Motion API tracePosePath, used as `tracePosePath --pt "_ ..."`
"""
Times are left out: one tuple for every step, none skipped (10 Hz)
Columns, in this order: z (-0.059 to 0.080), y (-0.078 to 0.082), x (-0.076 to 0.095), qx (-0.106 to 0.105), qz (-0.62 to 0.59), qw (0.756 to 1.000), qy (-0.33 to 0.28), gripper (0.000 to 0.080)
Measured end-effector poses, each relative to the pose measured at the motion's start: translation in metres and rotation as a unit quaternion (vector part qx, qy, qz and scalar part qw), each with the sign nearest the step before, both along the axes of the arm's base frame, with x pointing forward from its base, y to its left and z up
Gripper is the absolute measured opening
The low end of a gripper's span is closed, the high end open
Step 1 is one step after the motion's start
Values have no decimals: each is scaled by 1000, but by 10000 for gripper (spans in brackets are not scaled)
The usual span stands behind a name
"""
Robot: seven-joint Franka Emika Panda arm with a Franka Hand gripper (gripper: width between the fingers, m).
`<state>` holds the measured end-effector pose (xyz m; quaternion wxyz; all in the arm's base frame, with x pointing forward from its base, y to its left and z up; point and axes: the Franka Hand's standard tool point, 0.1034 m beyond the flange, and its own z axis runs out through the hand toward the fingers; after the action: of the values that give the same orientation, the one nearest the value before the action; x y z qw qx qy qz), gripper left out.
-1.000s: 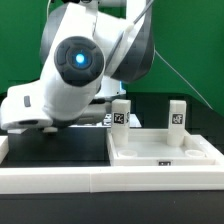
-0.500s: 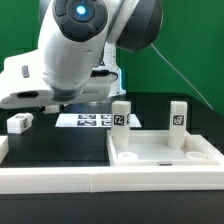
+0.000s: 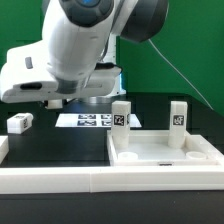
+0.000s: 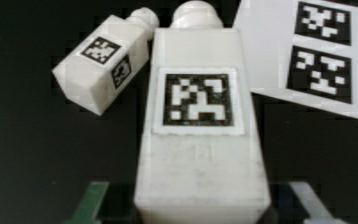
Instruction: Assemble square table
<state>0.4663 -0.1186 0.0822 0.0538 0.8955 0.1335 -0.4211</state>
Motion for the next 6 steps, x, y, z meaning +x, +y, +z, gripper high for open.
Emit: tracePosePath --pt "6 -1 9 2 3 1000 -23 290" --pt "3 -3 14 7 9 998 -56 290" --pt "2 -3 16 17 11 995 -96 290" --pt "2 -4 19 25 14 991 -128 290" --pt "2 -4 24 34 16 985 -167 290" --pt "7 -2 31 41 18 981 -189 290"
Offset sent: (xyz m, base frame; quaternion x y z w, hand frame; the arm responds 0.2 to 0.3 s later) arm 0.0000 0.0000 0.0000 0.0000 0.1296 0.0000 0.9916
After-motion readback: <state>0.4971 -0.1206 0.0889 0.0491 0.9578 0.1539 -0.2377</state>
